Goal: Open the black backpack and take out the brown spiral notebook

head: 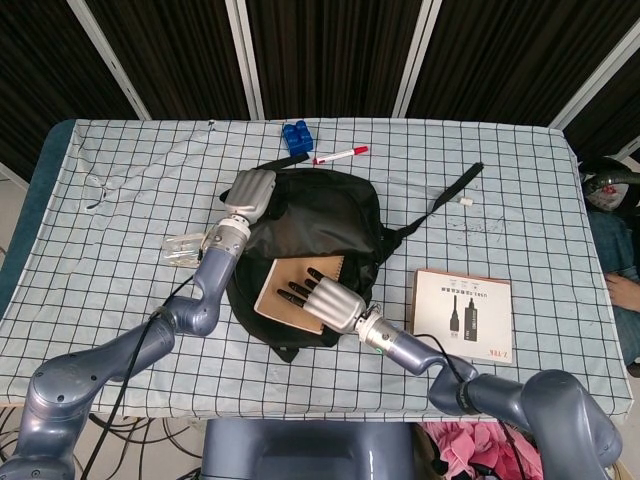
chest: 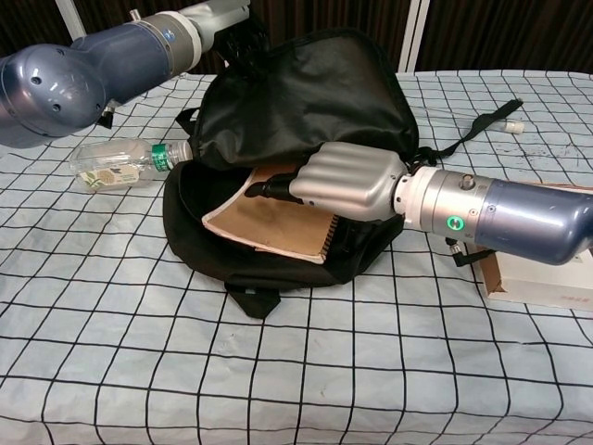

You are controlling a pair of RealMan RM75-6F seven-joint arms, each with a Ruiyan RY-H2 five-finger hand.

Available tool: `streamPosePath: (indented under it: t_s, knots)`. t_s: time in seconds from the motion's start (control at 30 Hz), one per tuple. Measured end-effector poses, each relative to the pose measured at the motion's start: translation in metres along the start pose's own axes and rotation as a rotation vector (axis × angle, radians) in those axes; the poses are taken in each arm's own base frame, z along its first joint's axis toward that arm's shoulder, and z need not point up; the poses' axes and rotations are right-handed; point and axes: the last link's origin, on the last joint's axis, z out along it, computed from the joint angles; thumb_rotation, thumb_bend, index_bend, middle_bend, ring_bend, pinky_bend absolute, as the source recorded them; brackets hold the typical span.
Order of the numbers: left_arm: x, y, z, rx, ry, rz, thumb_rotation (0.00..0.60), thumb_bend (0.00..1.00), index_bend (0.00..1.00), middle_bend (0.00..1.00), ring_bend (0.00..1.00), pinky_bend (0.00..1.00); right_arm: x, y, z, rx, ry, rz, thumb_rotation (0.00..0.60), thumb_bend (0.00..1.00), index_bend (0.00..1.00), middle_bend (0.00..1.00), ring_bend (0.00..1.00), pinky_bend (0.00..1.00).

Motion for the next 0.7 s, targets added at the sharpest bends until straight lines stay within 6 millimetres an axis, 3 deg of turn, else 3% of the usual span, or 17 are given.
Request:
streamPosePath:
  t_s: [0.17, 0.4, 0.7]
  knots:
    - [0.0002, -0.0002, -0.0008, -0.002, 0.002, 0.005, 0.6, 0.41, 0.61, 0.63, 0.44, 0.36, -0.0037, 0.0008, -0.0009, -0.029, 0.007, 0.061, 0.6, 0.23, 0.22, 0.32, 0.45, 0.28]
    - [-0.0005, -0.0002, -0.0011, 0.0, 0.002, 0.008, 0.6, 0.41, 0.61, 0.63, 0.44, 0.36, -0.0071, 0.0019, -0.0023, -0.05, 0.045, 0.075, 0.6, 0.32, 0.27, 0.35, 0.46, 0.31]
    - [0.0003, 0.0011, -0.0014, -0.003, 0.008, 0.017, 0.6, 0.41, 0.61, 0.63, 0.44, 0.36, -0.0089, 0.0024, -0.0014, -0.091, 0.111, 0.141, 0.6, 0.39, 0.4, 0.43, 0.52, 0.35]
